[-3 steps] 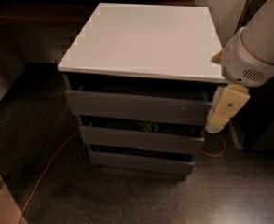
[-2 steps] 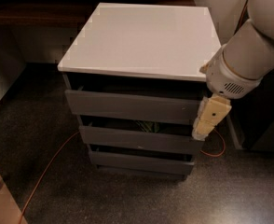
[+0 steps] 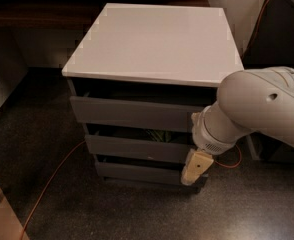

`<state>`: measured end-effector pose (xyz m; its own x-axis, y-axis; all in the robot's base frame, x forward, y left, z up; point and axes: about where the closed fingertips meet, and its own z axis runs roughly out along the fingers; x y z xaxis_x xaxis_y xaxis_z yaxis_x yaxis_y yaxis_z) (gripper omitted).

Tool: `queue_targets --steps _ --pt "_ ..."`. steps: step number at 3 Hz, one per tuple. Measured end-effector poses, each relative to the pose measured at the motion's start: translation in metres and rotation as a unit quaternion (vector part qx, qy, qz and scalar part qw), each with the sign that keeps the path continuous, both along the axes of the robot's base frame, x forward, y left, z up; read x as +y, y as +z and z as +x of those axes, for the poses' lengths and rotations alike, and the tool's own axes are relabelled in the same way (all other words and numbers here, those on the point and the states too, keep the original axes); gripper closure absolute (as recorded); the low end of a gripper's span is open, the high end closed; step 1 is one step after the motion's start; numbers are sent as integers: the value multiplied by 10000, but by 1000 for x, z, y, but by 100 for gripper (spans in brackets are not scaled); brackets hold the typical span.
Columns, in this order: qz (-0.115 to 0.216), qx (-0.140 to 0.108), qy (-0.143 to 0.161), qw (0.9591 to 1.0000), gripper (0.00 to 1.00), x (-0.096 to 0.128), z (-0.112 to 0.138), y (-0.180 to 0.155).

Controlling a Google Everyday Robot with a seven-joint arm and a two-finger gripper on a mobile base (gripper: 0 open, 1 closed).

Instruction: Pick green jalapeno chip bag from middle drawer and place on counter

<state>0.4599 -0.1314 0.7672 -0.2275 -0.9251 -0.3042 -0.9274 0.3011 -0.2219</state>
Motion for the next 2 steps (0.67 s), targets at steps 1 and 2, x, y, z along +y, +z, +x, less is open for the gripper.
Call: queue_targets --steps 1,2 --pt "0 0 0 10000 0 0 0 0" --pt "-44 -47 205 9998 0 11 8 -32"
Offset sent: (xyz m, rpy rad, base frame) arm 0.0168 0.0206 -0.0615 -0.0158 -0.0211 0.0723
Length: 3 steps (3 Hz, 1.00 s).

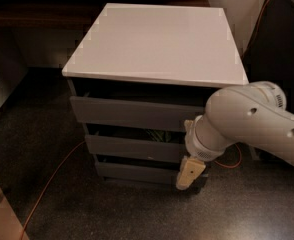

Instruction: Pick green jalapeno chip bag from middle drawer and place on counter

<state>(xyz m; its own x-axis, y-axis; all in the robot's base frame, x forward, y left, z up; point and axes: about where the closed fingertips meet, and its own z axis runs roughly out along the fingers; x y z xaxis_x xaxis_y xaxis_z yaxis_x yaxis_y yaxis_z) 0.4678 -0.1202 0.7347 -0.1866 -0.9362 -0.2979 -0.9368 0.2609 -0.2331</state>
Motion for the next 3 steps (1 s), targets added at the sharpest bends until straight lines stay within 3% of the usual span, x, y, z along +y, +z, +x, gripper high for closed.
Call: queue_targets --steps 3 --pt "544 -246 350 9976 0 41 58 -132"
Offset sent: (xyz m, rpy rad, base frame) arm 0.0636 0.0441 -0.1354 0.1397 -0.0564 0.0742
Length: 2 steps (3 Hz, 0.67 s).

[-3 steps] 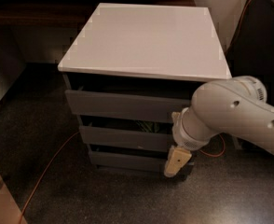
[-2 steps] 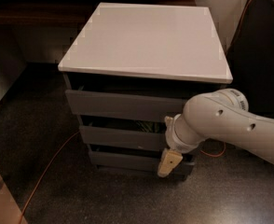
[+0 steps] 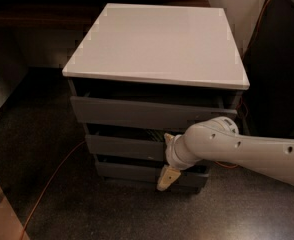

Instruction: Pick green jalapeno chip bag from middle drawer and place on counter

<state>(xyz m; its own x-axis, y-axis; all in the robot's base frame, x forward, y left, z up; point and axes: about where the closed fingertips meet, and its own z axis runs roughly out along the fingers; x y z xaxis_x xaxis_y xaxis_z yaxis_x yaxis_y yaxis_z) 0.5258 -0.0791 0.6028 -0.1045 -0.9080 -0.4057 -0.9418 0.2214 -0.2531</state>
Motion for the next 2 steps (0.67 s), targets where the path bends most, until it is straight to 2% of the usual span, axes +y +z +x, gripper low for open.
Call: queue_targets --steps 1,2 --pt "77 -46 40 10000 0 6 15 -32" --pt "-7 -177 67 9998 0 6 48 -72"
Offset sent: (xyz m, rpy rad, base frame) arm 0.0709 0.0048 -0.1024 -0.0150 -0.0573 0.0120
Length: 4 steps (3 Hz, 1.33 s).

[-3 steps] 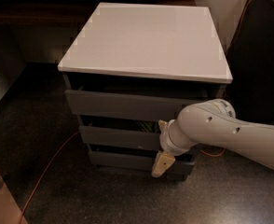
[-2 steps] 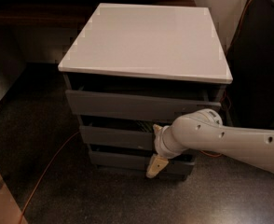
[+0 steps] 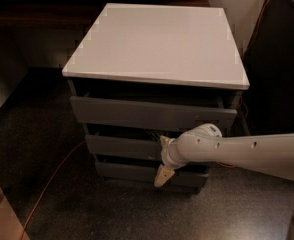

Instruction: Pick green jalapeno chip bag from middle drawer and place on counter

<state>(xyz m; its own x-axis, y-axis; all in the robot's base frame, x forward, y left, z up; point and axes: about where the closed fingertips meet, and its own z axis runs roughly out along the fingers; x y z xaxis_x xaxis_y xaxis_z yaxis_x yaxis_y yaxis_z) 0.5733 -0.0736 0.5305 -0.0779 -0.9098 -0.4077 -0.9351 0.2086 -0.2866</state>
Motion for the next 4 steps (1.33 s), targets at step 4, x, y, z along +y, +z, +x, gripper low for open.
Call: queue_targets --steps 4 --pt "-33 -197 16 9998 0 -13 80 -78"
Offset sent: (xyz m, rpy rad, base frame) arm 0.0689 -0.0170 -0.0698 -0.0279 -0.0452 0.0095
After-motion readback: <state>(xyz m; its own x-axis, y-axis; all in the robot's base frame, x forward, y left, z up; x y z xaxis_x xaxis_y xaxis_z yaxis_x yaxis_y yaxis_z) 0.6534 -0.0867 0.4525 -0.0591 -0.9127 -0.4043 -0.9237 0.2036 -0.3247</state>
